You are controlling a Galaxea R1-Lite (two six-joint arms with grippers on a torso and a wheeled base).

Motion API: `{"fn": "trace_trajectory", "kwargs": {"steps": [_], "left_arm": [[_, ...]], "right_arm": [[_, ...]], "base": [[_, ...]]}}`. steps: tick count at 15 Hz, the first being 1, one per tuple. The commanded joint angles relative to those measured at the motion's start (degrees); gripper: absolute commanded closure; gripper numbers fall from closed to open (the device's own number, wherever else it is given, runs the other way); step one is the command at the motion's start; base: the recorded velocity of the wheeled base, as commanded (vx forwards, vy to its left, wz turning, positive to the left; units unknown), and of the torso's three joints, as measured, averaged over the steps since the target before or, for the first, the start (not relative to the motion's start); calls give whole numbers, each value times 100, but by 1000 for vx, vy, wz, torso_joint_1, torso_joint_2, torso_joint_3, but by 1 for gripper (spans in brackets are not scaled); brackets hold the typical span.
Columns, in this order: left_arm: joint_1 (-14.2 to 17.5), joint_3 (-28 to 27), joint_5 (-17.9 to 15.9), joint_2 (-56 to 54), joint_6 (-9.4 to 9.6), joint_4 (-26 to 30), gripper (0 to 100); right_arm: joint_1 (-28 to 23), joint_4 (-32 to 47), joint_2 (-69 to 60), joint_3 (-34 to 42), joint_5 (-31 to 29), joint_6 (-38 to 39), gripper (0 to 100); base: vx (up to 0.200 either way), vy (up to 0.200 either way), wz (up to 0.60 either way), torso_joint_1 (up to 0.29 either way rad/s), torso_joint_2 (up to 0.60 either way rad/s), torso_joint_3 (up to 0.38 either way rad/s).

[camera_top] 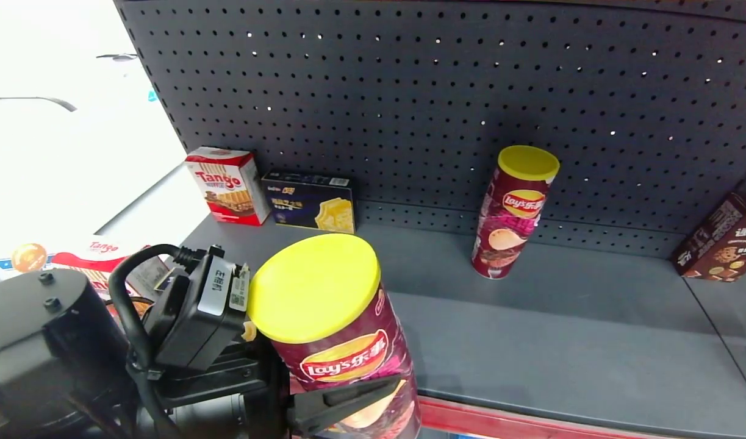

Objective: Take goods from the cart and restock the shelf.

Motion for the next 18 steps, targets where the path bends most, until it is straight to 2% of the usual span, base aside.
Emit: {"fn": "trace_trajectory", "kwargs": {"steps": [1, 5, 14, 15, 16, 18], "left_arm": [[8, -1, -1, 8, 0, -6, 100], [8, -1, -10, 43, 0, -6, 100], [96, 87, -1, 8, -27, -41, 100], [104, 87, 34, -1, -36, -41, 100], [175, 70, 60, -1, -44, -41, 100], [509, 78, 52, -18, -36, -41, 100]], "right_arm": [[8, 7, 7, 0, -1, -1, 0], [8, 7, 7, 0, -1, -1, 0], [8, -1, 7, 0, 8, -36, 0], [8, 7, 7, 0, -1, -28, 0], [8, 7, 7, 0, -1, -28, 0], [8, 7, 7, 0, -9, -1, 0]], "base": [[0, 0, -600, -2, 2, 2], [0, 0, -600, 6, 0, 1], [0, 0, 0, 0, 0, 0], [0, 0, 600, -2, 2, 7], [0, 0, 600, 7, 2, 2], [0, 0, 300, 1, 4, 1]]}}
